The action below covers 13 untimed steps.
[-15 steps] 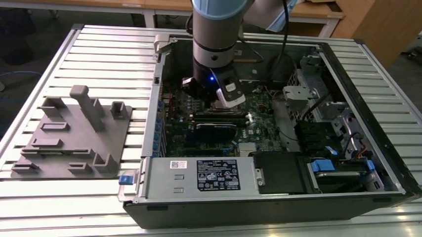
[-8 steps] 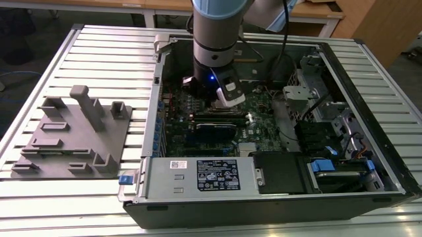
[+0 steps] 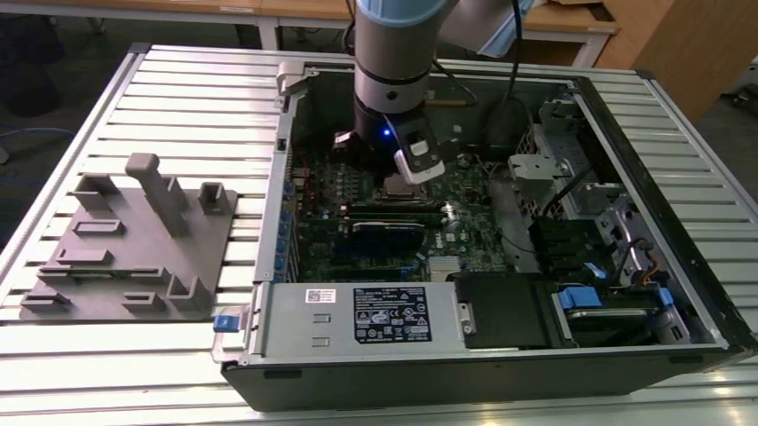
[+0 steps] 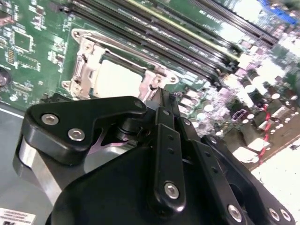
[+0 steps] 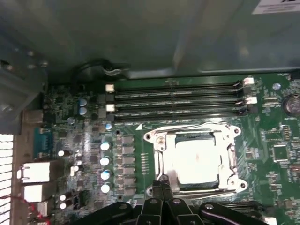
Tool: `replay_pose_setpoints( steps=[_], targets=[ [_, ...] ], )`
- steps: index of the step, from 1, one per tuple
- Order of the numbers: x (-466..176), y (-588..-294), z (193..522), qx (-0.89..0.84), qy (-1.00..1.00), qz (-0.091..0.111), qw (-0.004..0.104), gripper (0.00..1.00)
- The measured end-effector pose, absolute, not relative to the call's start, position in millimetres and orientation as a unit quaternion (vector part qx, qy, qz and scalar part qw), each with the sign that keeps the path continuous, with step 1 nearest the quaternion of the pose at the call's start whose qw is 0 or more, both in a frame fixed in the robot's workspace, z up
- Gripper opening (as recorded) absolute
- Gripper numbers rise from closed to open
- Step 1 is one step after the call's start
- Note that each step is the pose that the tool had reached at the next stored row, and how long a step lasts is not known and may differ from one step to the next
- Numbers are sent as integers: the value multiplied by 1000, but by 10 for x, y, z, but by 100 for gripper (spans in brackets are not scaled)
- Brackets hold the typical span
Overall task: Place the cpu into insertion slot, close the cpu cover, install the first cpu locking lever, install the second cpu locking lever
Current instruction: 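Install the second cpu locking lever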
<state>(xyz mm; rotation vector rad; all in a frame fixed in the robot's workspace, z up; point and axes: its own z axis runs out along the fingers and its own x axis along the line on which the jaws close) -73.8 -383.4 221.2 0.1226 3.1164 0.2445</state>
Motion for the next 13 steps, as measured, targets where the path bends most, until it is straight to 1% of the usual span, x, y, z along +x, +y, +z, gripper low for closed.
replay_pose_setpoints(
  steps=[4, 7, 10, 13],
  targets=[
    [-670, -3804, 2209, 42, 996, 74, 7, 10],
    [-633, -3784, 2209, 43, 997, 67, 7, 10],
    [-602, -3760, 2207, 44, 997, 57, 8, 10],
    [-588, -3739, 2208, 44, 998, 39, 9, 10]
  ],
)
